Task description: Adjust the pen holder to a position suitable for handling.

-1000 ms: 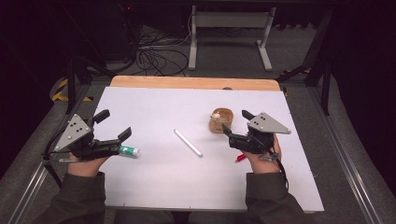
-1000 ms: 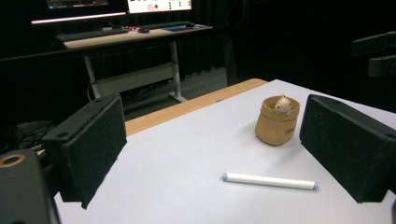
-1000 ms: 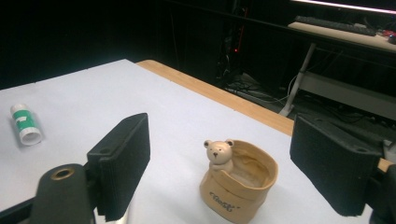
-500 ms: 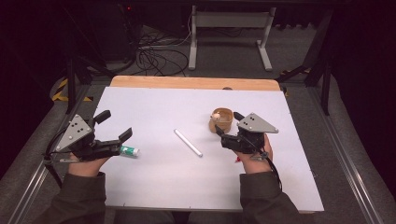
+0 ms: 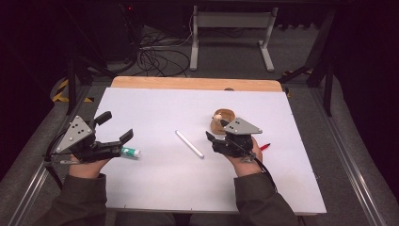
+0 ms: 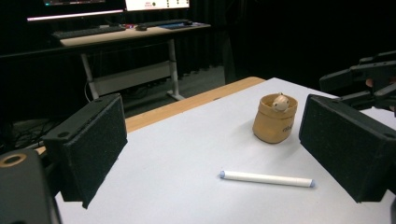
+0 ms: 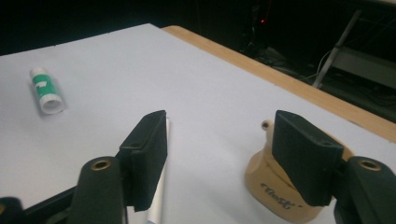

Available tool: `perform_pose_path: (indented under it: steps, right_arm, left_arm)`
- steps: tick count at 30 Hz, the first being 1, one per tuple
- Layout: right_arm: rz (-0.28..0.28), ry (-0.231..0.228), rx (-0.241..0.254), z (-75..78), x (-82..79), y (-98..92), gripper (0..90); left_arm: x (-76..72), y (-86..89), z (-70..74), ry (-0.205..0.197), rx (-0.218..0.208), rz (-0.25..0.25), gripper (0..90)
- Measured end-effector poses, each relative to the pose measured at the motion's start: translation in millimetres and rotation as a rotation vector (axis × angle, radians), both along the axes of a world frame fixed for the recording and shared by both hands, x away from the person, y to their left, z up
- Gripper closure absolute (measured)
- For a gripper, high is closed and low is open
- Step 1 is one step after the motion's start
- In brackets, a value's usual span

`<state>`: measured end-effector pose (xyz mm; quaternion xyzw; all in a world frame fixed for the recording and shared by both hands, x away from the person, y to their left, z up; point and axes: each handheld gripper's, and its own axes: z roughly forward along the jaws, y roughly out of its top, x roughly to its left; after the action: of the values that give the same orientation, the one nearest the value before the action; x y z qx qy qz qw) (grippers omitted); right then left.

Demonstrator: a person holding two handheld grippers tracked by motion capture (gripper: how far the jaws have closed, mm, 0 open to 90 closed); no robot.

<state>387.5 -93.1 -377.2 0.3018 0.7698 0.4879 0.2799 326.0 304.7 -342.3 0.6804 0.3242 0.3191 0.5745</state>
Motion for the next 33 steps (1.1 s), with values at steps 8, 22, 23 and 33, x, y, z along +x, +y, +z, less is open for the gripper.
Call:
perform_pose_path:
  steps: [8, 22, 23, 33]
  right_arm:
    - [0.024, 0.067, -0.031, -13.0, 5.2, 14.0, 41.9]
    - [0.052, 0.135, -0.08, -34.0, 12.3, 31.5, 48.0]
    - [0.049, 0.143, -0.079, -35.5, 12.5, 32.7, 48.7]
    - [0.072, 0.194, -0.109, -50.8, 16.4, 43.2, 53.1]
  left_arm:
    - [0.1, -0.7, -0.5, 0.003, -0.005, -0.003, 8.8]
    - [0.7, -1.6, -1.7, 0.009, -0.006, -0.012, 9.3]
    - [0.7, -1.6, -1.7, 0.009, -0.006, -0.012, 9.3]
    - [1.0, -2.9, -2.5, 0.013, -0.007, -0.018, 9.5]
